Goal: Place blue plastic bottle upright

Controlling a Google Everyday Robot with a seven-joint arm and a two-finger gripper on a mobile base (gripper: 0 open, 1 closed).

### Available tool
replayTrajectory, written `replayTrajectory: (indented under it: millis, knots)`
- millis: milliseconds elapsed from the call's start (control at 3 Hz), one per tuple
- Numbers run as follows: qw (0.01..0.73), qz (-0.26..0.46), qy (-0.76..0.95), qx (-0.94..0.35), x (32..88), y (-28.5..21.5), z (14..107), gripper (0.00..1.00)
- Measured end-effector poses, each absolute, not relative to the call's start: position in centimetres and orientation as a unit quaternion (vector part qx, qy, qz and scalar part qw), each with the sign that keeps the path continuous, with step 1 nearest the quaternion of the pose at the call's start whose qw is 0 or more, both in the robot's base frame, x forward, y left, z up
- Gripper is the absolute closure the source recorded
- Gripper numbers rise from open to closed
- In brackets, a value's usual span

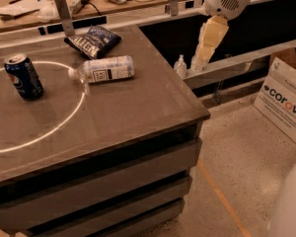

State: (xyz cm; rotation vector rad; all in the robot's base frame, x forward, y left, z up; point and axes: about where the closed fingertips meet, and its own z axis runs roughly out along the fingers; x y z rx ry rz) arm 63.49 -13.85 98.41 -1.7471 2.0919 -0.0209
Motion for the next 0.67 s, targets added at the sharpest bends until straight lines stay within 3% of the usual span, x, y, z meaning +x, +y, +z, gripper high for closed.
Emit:
replayTrajectory:
  millis: [667]
  knots:
    - [0.178,0.028,0.702,-0.689,67.0,-7.3,94.8,0.0]
